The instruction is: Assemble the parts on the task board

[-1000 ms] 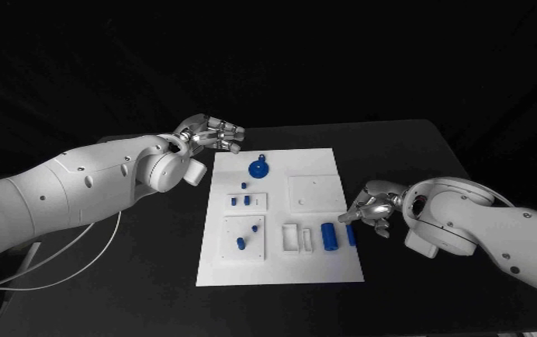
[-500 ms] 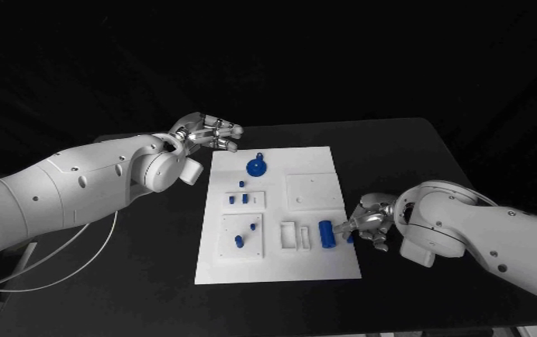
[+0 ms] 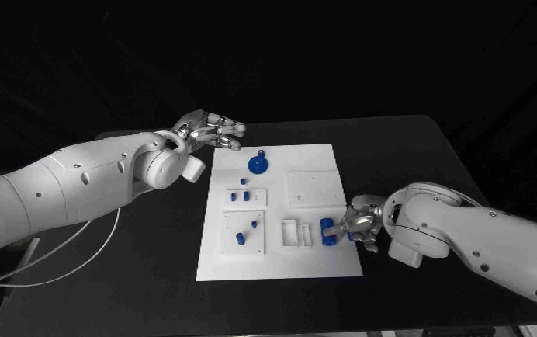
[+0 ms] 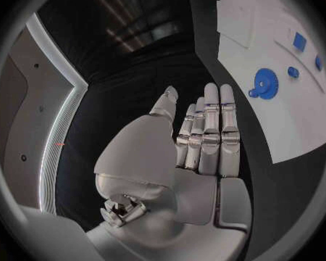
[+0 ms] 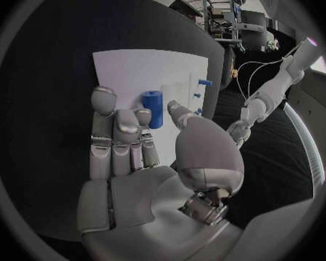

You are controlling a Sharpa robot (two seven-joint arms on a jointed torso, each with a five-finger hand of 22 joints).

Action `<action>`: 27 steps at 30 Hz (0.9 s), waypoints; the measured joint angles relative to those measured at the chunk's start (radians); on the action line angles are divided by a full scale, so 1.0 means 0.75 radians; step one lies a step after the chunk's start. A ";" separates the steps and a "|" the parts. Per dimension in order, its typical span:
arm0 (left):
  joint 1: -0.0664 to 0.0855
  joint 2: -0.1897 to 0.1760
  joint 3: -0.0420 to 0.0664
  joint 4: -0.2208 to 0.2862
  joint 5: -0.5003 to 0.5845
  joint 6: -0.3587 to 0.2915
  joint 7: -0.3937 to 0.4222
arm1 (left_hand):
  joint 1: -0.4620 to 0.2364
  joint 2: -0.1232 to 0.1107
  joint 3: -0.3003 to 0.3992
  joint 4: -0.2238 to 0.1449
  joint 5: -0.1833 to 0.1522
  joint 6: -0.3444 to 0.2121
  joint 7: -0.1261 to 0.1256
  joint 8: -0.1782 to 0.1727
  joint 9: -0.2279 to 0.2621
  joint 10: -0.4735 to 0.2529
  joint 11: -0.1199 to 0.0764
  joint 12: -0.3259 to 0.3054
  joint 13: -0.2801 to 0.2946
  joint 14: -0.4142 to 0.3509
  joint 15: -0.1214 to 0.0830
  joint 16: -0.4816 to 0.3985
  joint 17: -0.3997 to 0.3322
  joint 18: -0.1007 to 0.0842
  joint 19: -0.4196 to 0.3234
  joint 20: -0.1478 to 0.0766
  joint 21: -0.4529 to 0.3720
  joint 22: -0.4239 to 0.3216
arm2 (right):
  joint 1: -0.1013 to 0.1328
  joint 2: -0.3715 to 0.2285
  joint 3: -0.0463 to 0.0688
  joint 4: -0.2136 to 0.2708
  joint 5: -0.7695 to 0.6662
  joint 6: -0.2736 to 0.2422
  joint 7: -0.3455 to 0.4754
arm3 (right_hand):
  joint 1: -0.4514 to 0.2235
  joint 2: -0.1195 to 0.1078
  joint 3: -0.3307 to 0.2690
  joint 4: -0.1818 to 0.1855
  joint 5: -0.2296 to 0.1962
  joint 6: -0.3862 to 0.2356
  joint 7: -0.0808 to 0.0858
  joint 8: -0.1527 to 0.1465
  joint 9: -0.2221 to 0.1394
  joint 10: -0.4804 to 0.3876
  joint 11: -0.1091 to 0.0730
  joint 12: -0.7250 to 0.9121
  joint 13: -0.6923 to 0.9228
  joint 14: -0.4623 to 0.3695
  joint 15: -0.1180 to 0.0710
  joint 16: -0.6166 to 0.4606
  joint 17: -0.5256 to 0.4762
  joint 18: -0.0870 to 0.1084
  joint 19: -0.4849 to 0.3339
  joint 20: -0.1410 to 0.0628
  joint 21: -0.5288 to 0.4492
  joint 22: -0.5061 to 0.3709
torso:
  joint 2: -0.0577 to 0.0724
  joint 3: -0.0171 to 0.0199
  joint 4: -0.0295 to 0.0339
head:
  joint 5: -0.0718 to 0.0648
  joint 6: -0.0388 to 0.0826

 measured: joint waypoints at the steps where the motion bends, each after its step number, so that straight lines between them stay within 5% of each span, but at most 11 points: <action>1: 0.000 0.000 0.000 0.000 0.000 0.001 0.000 | 0.000 0.000 0.000 0.000 0.000 0.000 0.000 0.000 0.000 0.000 0.000 0.000 0.000 0.000 0.000 0.000 0.000 0.000 0.000 0.000 0.000 -0.001 | 0.000 0.004 -0.002 -0.003 -0.004 -0.003 0.000 | 0.000 0.000 0.001 0.006 0.000 0.000 0.000 0.003 0.000 0.000 0.000 0.000 0.001 0.000 0.000 -0.001 0.002 0.000 0.001 0.001 0.000 0.001 | 0.000 0.0003 -0.0001 | 0.001 -0.001; 12: 0.000 0.002 0.000 0.000 0.001 0.016 -0.002 | -0.013 0.013 -0.011 0.011 -0.002 -0.005 0.005 0.000 0.000 -0.004 0.004 0.000 0.000 0.000 0.000 0.000 0.000 0.000 0.000 0.000 0.000 -0.006 | 0.006 0.056 -0.015 -0.040 -0.046 -0.028 0.002 | 0.022 -0.007 -0.006 0.013 0.000 0.008 -0.006 0.008 0.005 0.003 0.002 -0.009 0.011 0.005 0.005 -0.001 0.015 -0.003 0.005 0.005 0.000 0.014 | 0.001 -0.0009 -0.0006 | 0.008 -0.011; 13: 0.000 0.002 0.000 0.000 0.001 0.017 -0.003 | -0.017 0.016 -0.015 0.015 -0.010 -0.005 0.005 0.000 0.000 -0.004 0.005 0.000 0.000 0.000 0.000 0.000 0.000 0.000 0.000 0.000 0.000 -0.007 | 0.007 0.062 -0.016 -0.045 -0.051 -0.031 0.002 | 0.022 -0.007 -0.006 0.013 0.000 0.009 -0.004 0.008 0.039 0.003 0.002 -0.009 0.011 0.005 0.005 -0.001 0.016 -0.006 0.005 0.005 0.000 0.016 | 0.001 -0.0010 -0.0009 | 0.009 -0.012; 16: 0.000 0.002 0.000 -0.001 0.001 0.021 -0.003 | -0.024 0.011 -0.017 0.017 -0.016 -0.005 0.005 0.000 0.000 -0.004 0.004 0.000 0.000 0.000 0.000 0.000 0.001 0.000 0.000 0.000 0.000 -0.009 | 0.010 0.081 -0.023 -0.063 -0.067 -0.042 0.003 | 0.022 -0.007 -0.006 0.013 0.000 0.010 -0.003 0.007 0.283 0.003 0.002 -0.009 0.013 0.005 0.005 -0.001 0.018 -0.009 0.005 0.005 0.000 0.016 | 0.001 -0.0013 -0.0012 | 0.013 -0.014; 19: 0.000 0.003 0.000 -0.001 0.001 0.026 -0.004 | -0.027 0.008 -0.017 0.017 -0.016 -0.005 0.005 0.000 0.000 -0.004 0.004 0.000 0.000 0.000 0.000 0.000 0.001 0.000 0.000 0.000 0.000 -0.010 | 0.010 0.103 -0.029 -0.078 -0.080 -0.054 0.005 | 0.022 -0.007 -0.006 0.013 0.000 0.012 -0.002 0.007 0.425 0.003 0.002 -0.009 0.015 0.005 0.005 -0.001 0.020 -0.009 0.005 0.005 0.000 0.019 | 0.001 -0.0014 -0.0010 | 0.015 -0.016; 21: 0.000 0.003 0.000 0.000 0.001 0.029 -0.004 | -0.027 0.008 -0.020 0.020 -0.016 -0.005 0.005 0.000 0.000 -0.004 0.005 0.000 0.000 0.000 0.000 0.000 0.001 0.000 0.000 0.000 0.000 -0.012 | 0.011 0.115 -0.032 -0.083 -0.084 -0.059 0.006 | 0.022 -0.007 -0.006 0.013 0.000 0.012 -0.001 0.007 0.425 0.003 0.002 -0.009 0.019 0.005 0.005 -0.001 0.023 -0.009 0.005 0.005 0.004 0.022 | 0.001 -0.0022 -0.0010 | 0.015 -0.017; 26: 0.000 0.005 0.000 0.000 0.001 0.035 -0.006 | -0.027 0.008 -0.020 0.020 -0.016 -0.005 0.005 0.000 0.000 -0.004 0.004 0.000 0.000 0.000 0.000 0.000 0.001 0.000 0.000 0.000 0.000 -0.012 | 0.013 0.143 -0.051 -0.099 -0.091 -0.073 0.012 | 0.029 -0.014 0.002 0.004 0.000 0.012 -0.001 0.004 0.741 0.002 0.002 -0.009 0.023 0.005 0.005 -0.001 0.027 -0.009 0.005 0.005 0.008 0.027 | 0.001 -0.0037 -0.0001 | 0.016 -0.021; 27: 0.000 0.005 0.000 0.000 0.001 0.036 -0.006 | -0.027 0.008 -0.020 0.020 -0.016 -0.005 0.005 0.000 0.000 -0.004 0.005 0.000 0.000 0.000 0.000 0.000 0.001 0.000 0.000 0.000 0.000 -0.012 | 0.013 0.144 -0.052 -0.100 -0.091 -0.073 0.012 | 0.029 -0.014 0.004 0.002 0.000 0.012 -0.001 0.004 0.768 0.002 0.002 -0.009 0.023 0.005 0.005 -0.001 0.027 -0.009 0.005 0.005 0.008 0.027 | 0.001 -0.0038 -0.0001 | 0.016 -0.022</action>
